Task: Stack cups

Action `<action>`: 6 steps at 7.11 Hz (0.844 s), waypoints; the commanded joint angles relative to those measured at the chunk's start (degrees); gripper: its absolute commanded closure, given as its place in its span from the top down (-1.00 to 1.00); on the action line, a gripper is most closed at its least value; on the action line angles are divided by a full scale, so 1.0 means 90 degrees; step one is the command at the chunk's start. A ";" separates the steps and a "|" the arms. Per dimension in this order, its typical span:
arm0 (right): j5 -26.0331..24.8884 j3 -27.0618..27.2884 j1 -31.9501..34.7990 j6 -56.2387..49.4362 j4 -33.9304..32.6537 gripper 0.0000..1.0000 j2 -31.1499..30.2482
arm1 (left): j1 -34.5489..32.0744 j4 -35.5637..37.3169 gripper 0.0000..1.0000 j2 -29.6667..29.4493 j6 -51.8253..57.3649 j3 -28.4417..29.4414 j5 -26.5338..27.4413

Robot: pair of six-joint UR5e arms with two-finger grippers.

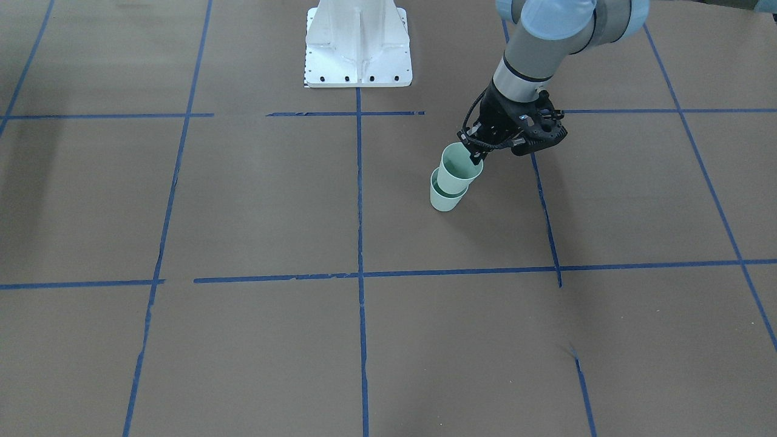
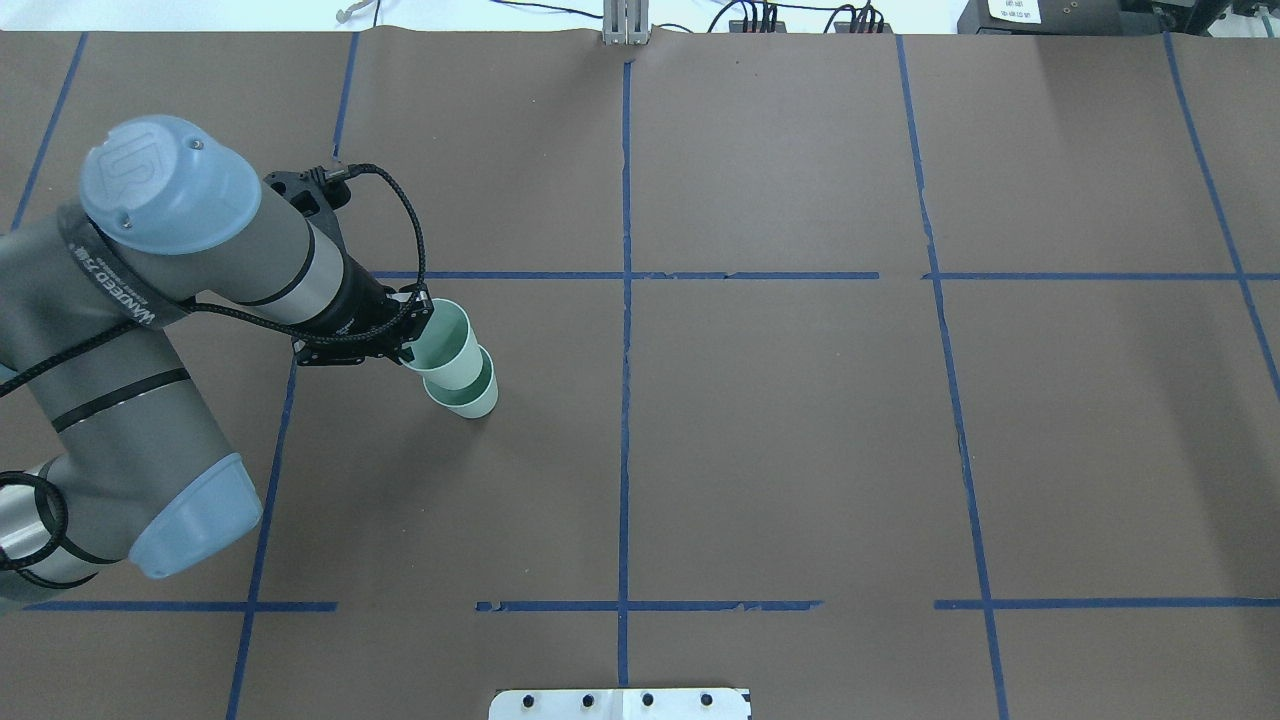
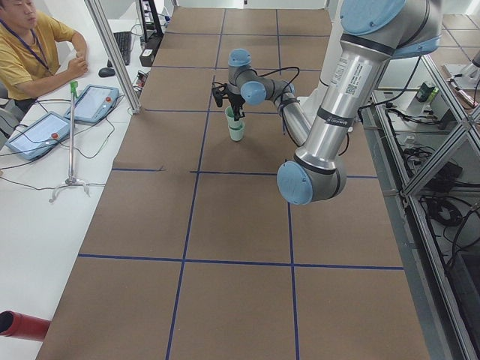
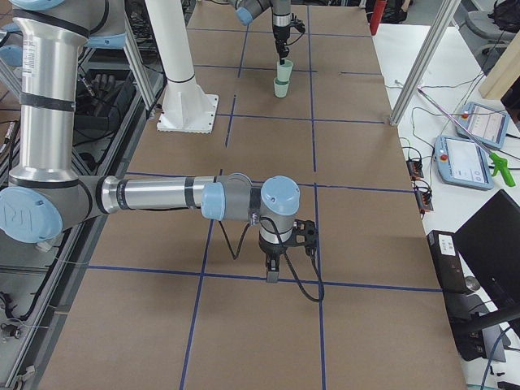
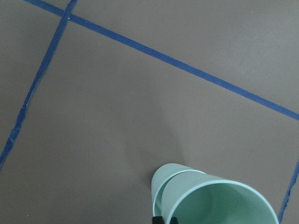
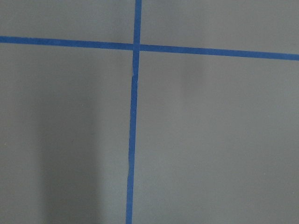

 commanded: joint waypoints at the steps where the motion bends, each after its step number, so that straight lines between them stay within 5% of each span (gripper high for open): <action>1: 0.0000 0.0000 0.0002 0.0000 0.0000 1.00 0.0000 | 0.0013 0.0000 0.99 -0.0005 -0.0010 0.0021 0.0104; 4: 0.0000 0.0000 0.0002 0.0000 0.0000 1.00 0.0000 | -0.0055 -0.0038 1.00 0.0101 0.0096 -0.0047 0.0086; 6: 0.0000 0.0000 0.0002 0.0000 0.0000 1.00 0.0000 | -0.0298 -0.0058 1.00 0.0674 0.1552 -0.0280 0.0017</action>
